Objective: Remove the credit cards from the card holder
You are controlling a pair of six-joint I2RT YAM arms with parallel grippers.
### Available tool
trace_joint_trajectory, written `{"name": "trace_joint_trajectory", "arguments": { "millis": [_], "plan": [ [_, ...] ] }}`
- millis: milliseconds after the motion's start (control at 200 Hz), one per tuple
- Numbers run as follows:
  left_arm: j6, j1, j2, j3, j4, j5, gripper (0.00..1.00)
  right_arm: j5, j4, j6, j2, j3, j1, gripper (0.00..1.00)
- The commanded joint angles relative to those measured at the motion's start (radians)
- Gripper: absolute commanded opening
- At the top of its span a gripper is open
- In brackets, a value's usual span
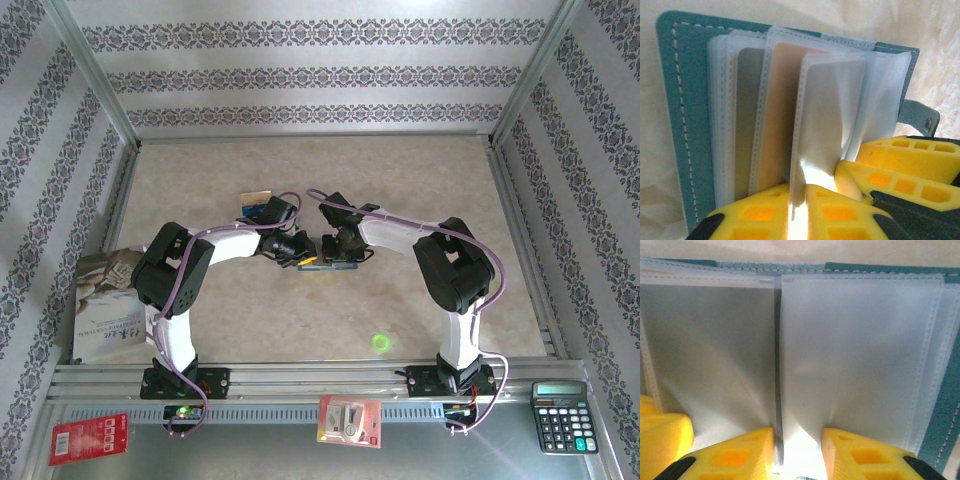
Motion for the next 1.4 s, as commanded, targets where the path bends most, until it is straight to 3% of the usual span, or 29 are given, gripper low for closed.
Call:
{"name": "trace_joint_trajectory", "arguments": {
  "millis": [0, 85, 370, 540, 764, 1059, 1394],
  "plan": [
    [0.007, -0.014, 0.009, 0.026, 0.012, 0.002, 0.08, -0.006, 0.004, 0.008, 0.025, -0.049, -0.015, 0.33],
    [0.034, -0.013, -0.010, 0.032, -0.030, -0.022, 0.00, -0.014, 0.018, 0.009, -0.018, -0.062, -0.020, 0.34],
    [0.193, -0.004, -0.105, 0.064, -0.289, -0.156, 0.00, -0.032, 0.082, 0.039, -0.217, -0.112, -0.045, 0.38],
    [0.230, -0.004, -0.127, 0.085, -0.360, -0.177, 0.00, -0.047, 0.112, 0.063, -0.282, -0.142, -0.065, 0.38],
    [0.143, -0.007, -0.091, 0.080, -0.184, 0.004, 0.26, -0.047, 0.130, 0.083, -0.333, -0.175, -0.087, 0.38],
    [-0.032, -0.037, -0.031, 0.065, 0.107, 0.173, 0.43, -0.038, 0.155, 0.105, -0.396, -0.229, -0.124, 0.38],
    [-0.037, 0.023, -0.092, 0.011, 0.066, 0.053, 0.47, -0.057, 0.170, 0.099, -0.399, -0.238, -0.112, 0.38]
  ]
}}
